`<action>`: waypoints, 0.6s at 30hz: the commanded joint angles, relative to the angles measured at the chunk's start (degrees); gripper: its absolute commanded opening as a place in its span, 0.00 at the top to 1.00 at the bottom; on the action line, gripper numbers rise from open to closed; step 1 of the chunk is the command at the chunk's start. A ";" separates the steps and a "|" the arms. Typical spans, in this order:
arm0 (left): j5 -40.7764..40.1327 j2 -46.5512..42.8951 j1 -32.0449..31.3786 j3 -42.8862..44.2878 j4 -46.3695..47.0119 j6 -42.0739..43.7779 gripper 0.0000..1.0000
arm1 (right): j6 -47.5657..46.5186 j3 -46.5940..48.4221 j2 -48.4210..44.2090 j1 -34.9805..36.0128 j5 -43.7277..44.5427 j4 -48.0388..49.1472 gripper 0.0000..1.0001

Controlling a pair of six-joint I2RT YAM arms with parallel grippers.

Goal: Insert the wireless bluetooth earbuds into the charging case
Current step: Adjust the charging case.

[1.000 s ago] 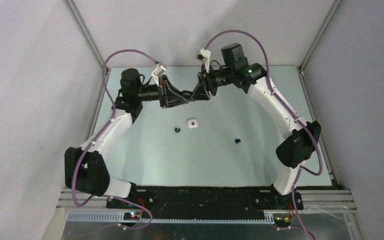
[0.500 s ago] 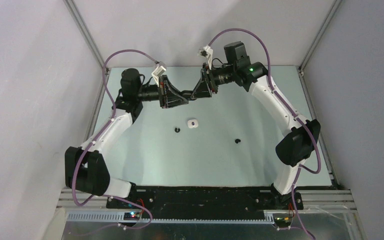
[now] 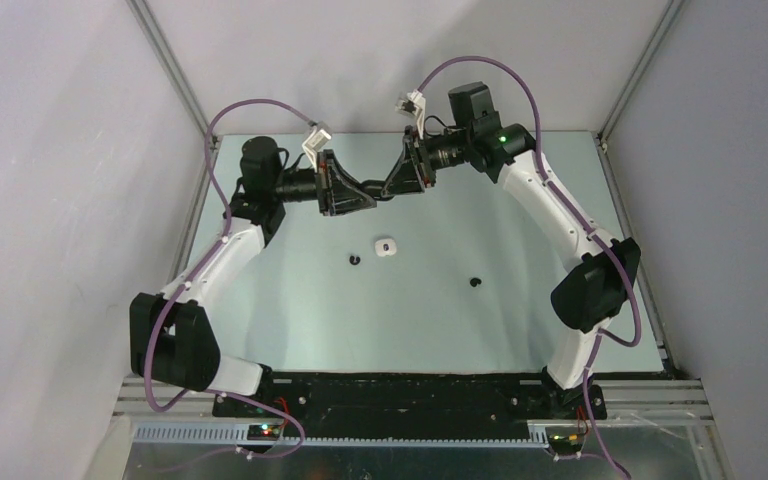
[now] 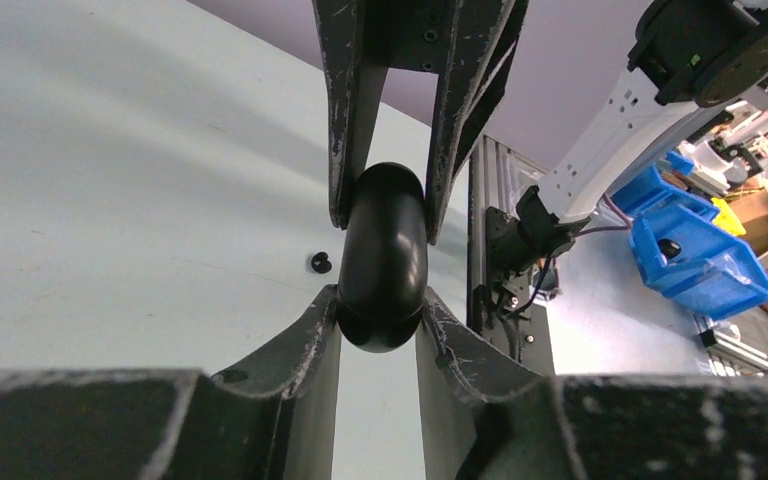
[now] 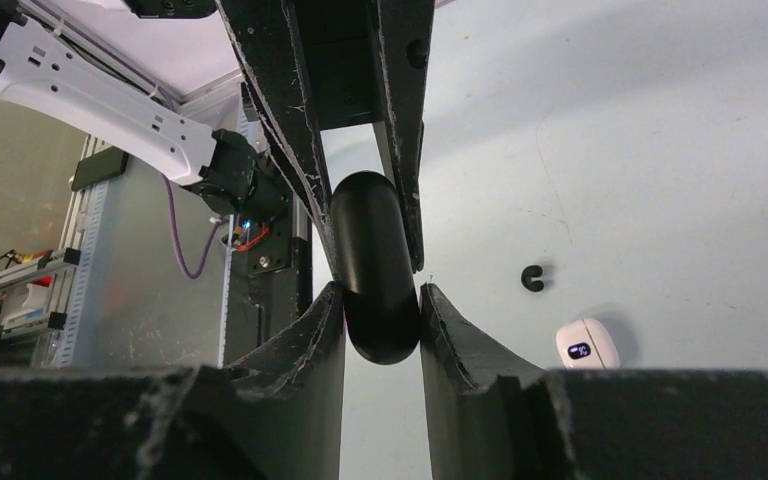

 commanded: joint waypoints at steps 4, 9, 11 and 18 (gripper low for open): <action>-3.12 0.28 -0.01 1.87 4.28 -3.93 0.65 | 1.16 1.30 0.35 0.55 -1.66 2.72 1.00; -3.54 0.29 -0.03 1.60 6.24 -6.41 0.60 | 1.51 1.13 0.45 0.51 -1.42 2.94 1.00; -3.51 0.34 0.00 1.50 7.11 -7.31 0.60 | 1.52 1.13 0.53 0.55 -1.32 3.00 1.00; -2.43 0.85 -0.04 0.81 10.97 -10.16 0.80 | 1.74 1.15 0.74 0.55 -0.87 3.20 1.00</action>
